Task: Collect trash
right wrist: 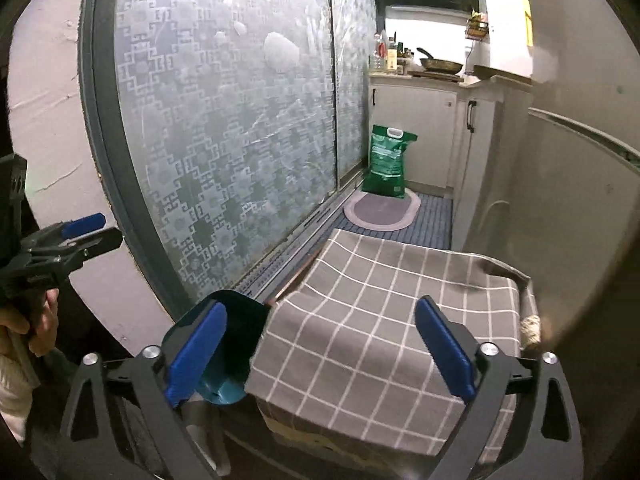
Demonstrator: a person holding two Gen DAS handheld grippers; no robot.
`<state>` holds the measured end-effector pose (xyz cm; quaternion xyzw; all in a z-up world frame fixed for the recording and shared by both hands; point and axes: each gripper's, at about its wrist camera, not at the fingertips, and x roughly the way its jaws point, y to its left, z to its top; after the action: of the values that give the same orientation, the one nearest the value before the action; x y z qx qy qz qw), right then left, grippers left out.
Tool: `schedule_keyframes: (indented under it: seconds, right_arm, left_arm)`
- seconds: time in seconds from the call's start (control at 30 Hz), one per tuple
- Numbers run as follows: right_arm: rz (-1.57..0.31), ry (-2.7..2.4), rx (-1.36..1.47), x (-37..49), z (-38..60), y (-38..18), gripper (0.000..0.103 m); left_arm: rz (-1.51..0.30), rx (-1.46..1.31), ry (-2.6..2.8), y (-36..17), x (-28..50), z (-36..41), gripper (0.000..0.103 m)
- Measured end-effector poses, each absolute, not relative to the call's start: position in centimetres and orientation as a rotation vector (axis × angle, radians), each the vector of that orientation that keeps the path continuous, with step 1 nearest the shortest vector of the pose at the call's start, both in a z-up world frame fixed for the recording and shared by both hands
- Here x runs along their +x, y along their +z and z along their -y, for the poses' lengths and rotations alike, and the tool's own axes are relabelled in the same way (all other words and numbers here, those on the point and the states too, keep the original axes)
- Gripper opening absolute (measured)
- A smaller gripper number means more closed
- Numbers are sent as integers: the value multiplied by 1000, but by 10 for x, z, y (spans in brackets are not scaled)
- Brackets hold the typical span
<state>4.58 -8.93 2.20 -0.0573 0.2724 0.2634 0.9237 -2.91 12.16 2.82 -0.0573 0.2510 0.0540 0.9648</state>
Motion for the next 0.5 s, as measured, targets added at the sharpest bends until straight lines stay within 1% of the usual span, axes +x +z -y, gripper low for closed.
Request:
schedule_keyframes:
  seconds: [0.17, 0.5]
  right_arm:
    - [-556, 506, -129, 34, 97, 19, 99]
    - [-554, 517, -98, 13, 110, 16, 100]
  left_arm:
    - [-493, -99, 137, 27, -38, -114, 100]
    - [-485, -90, 167, 28, -52, -103, 100]
